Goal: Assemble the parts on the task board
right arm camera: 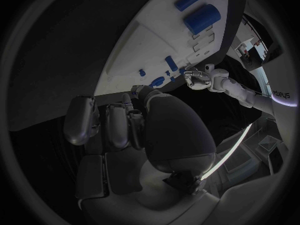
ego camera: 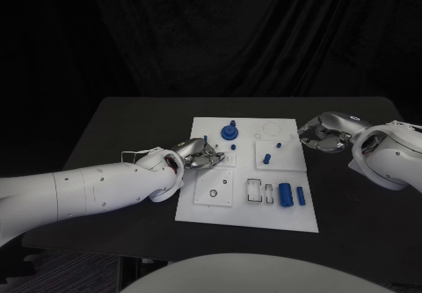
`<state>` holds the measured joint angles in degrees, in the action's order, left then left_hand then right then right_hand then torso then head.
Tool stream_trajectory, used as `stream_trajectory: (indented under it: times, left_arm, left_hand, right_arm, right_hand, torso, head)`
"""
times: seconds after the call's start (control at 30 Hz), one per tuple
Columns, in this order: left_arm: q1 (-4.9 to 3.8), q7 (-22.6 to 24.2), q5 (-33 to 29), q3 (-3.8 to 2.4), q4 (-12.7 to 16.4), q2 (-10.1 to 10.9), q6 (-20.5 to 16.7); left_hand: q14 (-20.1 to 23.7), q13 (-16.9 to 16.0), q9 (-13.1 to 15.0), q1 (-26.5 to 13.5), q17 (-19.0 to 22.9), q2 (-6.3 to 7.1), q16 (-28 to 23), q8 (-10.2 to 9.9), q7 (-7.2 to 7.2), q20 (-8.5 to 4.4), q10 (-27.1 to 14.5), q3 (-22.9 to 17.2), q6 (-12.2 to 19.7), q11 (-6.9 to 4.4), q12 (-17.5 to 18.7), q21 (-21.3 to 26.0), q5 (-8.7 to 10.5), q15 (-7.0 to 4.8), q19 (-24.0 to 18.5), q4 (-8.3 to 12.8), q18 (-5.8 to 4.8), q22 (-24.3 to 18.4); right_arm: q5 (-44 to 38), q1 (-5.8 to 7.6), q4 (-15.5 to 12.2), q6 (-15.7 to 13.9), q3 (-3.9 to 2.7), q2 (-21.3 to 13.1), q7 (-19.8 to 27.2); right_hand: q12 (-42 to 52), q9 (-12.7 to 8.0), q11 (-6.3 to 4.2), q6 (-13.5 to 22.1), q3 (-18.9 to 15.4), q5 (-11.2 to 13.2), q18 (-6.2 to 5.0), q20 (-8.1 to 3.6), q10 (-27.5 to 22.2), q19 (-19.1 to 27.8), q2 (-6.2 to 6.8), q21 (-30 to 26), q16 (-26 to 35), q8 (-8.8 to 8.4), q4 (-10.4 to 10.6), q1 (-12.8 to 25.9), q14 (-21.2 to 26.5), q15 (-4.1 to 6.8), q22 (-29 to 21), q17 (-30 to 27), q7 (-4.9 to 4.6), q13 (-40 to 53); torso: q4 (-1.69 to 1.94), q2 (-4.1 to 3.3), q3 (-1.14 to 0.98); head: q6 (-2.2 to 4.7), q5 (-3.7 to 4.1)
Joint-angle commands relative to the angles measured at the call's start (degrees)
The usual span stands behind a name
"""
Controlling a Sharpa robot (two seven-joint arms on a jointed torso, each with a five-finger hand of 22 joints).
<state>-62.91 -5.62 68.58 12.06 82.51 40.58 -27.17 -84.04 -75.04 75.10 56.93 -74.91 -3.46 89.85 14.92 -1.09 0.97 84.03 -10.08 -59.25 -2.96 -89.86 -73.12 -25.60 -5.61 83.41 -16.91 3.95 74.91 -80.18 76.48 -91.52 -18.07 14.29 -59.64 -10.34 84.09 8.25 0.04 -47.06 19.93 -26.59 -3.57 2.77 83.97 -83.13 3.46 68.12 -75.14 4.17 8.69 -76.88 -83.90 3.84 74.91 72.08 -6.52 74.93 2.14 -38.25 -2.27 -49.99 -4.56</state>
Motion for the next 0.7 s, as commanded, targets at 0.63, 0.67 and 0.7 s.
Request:
stream_trajectory:
  times: [0.63, 0.67, 0.7]
  left_arm:
    - [0.17, -0.7, -0.3, 0.12, 0.3, 0.4, -0.2]
    - [0.17, -0.8, -0.3, 0.12, 0.3, 0.4, -0.2]
    - [0.17, -0.8, -0.3, 0.12, 0.3, 0.4, -0.3]
  left_hand:
    - [-6.0, -15.0, 0.9, -5.9, -15.1, 0.24, 0.1, -1.6, -0.52, 0.6, 6.0, 6.0, -0.6, 0.78, -0.1, 0.9, 11.09, 0.79, -0.3, 0.0, -0.07, 9.9]
    - [-6.0, -15.0, 0.9, -5.9, -15.1, 0.18, 0.1, -1.7, -0.55, 0.61, 6.0, 6.1, -0.6, 0.79, -0.1, 0.9, 11.11, 0.79, -0.4, 0.0, -0.06, 9.9]
    - [-6.0, -15.0, 0.9, -6.0, -15.1, 0.11, 0.1, -1.8, -0.59, 0.62, 6.0, 6.2, -0.4, 0.82, -0.1, 1.0, 11.15, 0.81, -0.4, 0.1, -0.06, 9.9]
  right_arm:
    - [0.1, -0.15, 0.0, 0.8, -0.04, 0.0, -0.9]
    - [0.1, -0.15, 0.0, 0.8, -0.04, 0.0, -0.9]
    - [0.1, -0.15, 0.0, 0.8, -0.04, 0.0, -0.9]
  right_hand:
    - [-0.3, -0.1, 0.4, -0.3, 0.4, -0.3, -0.96, 0.02, 0.0, 0.6, 0.0, -0.2, 0.2, -0.01, 0.0, 0.4, -1.9, -0.4, 8.8, -0.1, 0.1, 8.4]
    - [-0.3, -0.1, 0.4, -0.3, 0.4, -0.3, -0.96, 0.02, 0.0, 0.6, 0.0, -0.2, 0.2, -0.01, 0.0, 0.4, -1.9, -0.4, 8.8, -0.1, 0.1, 8.4]
    - [-0.3, -0.1, 0.4, -0.3, 0.4, -0.3, -0.96, 0.02, 0.0, 0.6, 0.0, -0.2, 0.2, -0.01, 0.0, 0.4, -1.9, -0.4, 8.8, -0.1, 0.1, 8.4]
  torso:
    - [0.01, -0.06, 0.0]
    - [0.01, -0.06, 0.0]
    - [0.03, -0.06, 0.0]
  head:
    - [-0.01, -0.07]
    - [-0.01, -0.1]
    - [-0.01, -0.1]
